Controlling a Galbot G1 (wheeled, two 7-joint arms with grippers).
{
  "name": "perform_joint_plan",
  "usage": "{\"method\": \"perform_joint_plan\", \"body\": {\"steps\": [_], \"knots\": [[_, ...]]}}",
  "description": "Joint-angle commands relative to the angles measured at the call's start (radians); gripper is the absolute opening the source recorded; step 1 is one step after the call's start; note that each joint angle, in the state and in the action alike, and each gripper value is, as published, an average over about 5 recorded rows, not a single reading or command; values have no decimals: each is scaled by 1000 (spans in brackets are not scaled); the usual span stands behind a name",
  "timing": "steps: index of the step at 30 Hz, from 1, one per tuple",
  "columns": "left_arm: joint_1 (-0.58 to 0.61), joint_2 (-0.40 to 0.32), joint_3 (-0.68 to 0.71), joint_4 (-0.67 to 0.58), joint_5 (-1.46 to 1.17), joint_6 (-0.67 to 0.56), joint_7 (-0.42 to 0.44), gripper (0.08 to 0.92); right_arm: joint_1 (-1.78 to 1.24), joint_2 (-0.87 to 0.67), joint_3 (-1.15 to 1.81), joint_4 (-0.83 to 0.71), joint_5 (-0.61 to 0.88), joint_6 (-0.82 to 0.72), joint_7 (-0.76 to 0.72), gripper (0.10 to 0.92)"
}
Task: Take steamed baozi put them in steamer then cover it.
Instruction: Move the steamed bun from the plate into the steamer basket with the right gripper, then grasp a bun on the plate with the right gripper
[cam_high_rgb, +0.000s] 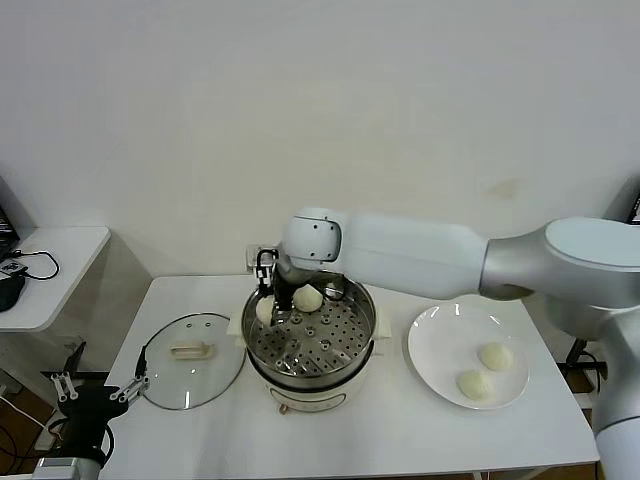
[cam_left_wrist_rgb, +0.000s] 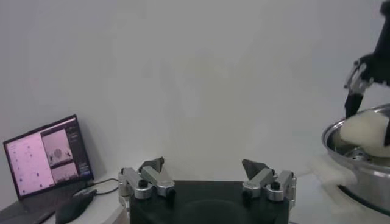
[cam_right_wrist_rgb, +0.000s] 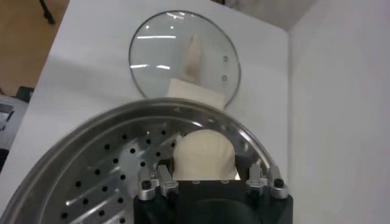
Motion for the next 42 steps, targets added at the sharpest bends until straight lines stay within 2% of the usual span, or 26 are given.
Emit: {"method": "perform_joint_plan", "body": {"steps": [1,16,22,25,35,42], "knots": [[-2,-1,-1,3,-2,-1,0,823,-30,71,-18,-46,-9,-22,10,628],[-2,-2,1,5,-4,-2,1,823,-19,37,-25,-19,-37,-39,-20,643],[-4,-2,3,4,-4,-1,2,823,35,-22,-21,38,-51,-36,-75,783],[-6,-1,6,2,-3,0,3,823,80,-71,-12,73,-58,-24,-111,817],[-20,9,28,-2,-2,9,7,823,259,-398,-13,267,-155,114,-307,823],[-22,25,38,4,-3,12,8,823,276,-656,-22,365,-267,224,-382,823]]}}
